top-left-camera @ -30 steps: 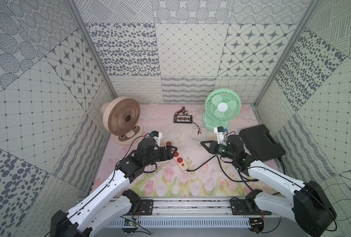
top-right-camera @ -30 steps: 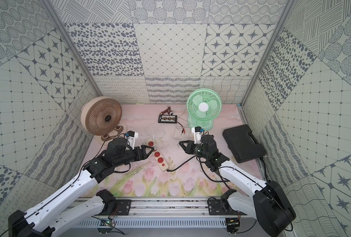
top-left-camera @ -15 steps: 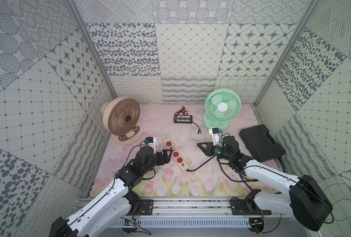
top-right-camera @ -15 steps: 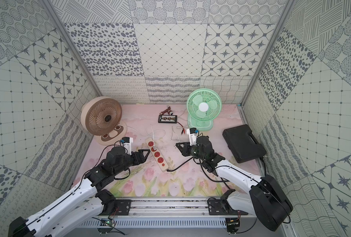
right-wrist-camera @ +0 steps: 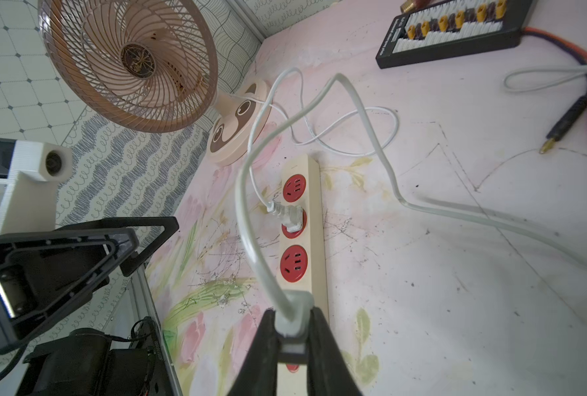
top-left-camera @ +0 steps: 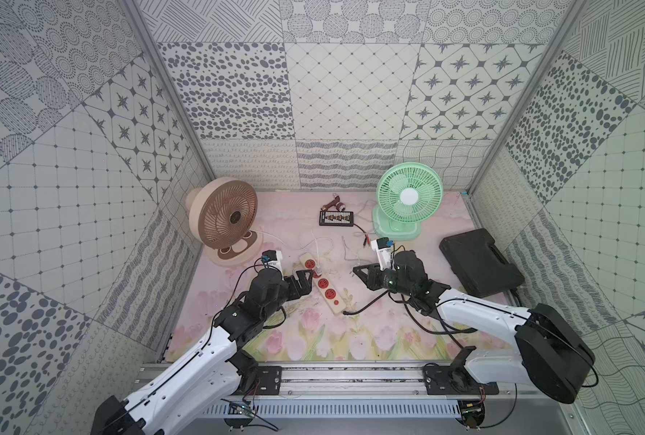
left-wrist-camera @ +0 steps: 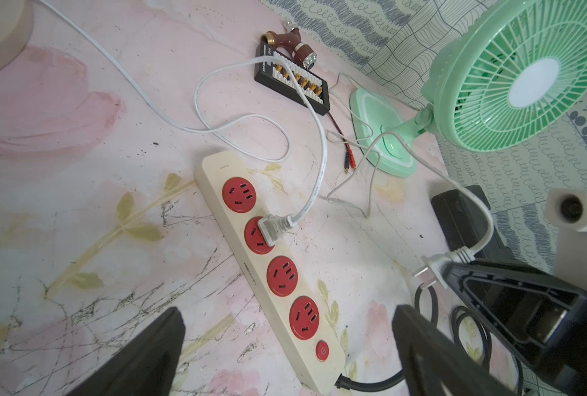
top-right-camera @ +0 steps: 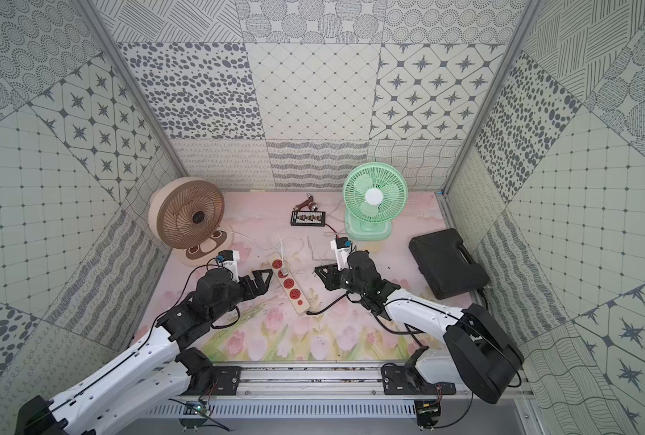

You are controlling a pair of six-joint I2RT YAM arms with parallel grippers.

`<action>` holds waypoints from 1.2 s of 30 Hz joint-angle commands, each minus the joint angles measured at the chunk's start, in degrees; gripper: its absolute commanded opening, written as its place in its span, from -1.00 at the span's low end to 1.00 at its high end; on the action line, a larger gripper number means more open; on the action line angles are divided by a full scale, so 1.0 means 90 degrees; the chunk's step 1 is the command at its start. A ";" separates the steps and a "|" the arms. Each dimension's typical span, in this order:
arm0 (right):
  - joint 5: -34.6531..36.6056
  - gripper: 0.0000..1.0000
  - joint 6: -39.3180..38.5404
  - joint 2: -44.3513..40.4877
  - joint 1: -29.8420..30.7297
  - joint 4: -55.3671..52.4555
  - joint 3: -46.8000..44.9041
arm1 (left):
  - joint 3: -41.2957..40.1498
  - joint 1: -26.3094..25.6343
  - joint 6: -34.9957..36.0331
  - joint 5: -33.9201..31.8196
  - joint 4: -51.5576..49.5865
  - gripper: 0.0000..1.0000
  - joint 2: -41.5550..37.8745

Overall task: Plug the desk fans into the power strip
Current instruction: Insert the plug into the socket.

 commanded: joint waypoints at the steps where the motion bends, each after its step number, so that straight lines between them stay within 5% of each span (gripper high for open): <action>1: 0.0261 -1.00 -0.0267 0.0191 0.0136 0.0217 0.0273 | 0.0167 0.0105 -0.0218 -0.0622 -0.0125 0.99 0.0192; 17: 0.1043 -1.00 -0.0162 0.1549 0.0924 0.0519 0.0578 | 0.0207 0.0105 0.0102 -0.0539 -0.0164 0.99 0.0215; 36: 0.1831 -1.00 -0.0329 0.1802 0.1505 0.0624 0.0589 | 0.0009 0.0106 0.0397 -0.0053 0.0308 0.99 0.0018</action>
